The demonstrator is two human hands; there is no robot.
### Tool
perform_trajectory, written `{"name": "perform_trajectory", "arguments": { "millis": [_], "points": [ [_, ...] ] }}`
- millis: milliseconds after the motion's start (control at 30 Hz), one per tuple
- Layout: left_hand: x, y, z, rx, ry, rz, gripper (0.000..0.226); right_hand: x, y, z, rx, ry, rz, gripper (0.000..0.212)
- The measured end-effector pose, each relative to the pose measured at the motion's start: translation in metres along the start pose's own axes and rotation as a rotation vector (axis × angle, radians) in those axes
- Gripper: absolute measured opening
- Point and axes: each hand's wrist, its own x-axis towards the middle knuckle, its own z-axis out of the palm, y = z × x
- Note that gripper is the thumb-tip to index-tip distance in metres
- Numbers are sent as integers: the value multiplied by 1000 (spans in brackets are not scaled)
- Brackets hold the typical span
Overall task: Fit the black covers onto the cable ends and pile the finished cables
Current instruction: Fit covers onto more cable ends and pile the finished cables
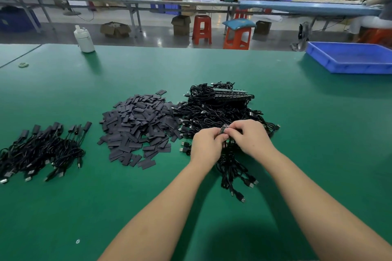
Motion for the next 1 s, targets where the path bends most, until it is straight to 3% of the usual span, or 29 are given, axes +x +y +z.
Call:
{"name": "perform_trajectory", "arguments": {
  "millis": [133,300,400,467,533,667,733,833,900,1000],
  "points": [
    [-4,2,1,47,71,13,36,4,-7,7,-62,23,16,22],
    [2,-9,-21,-76,111,7,30,10,11,0,-58,-13,95,22],
    [7,-15,-52,-76,85,67,21,16,33,-5,-119,-40,118,22],
    [11,-18,-72,-173,51,84,7,19,48,-6,-134,-57,176,22],
    [12,-20,-91,-287,23,78,8,20,57,-6,-155,-58,234,20],
    [11,-20,-110,-361,-10,97,22,16,48,-1,-238,215,90,28],
    [10,-19,-109,-363,-68,99,20,13,21,4,23,228,25,23],
    [10,-14,-101,-422,-125,49,18,7,-33,24,678,-202,168,38],
    [10,-14,-95,-441,-101,-9,18,1,-55,42,969,-374,237,45],
    [10,-30,-90,-363,-37,-115,21,-10,-65,66,867,-326,189,30]
  ]
}}
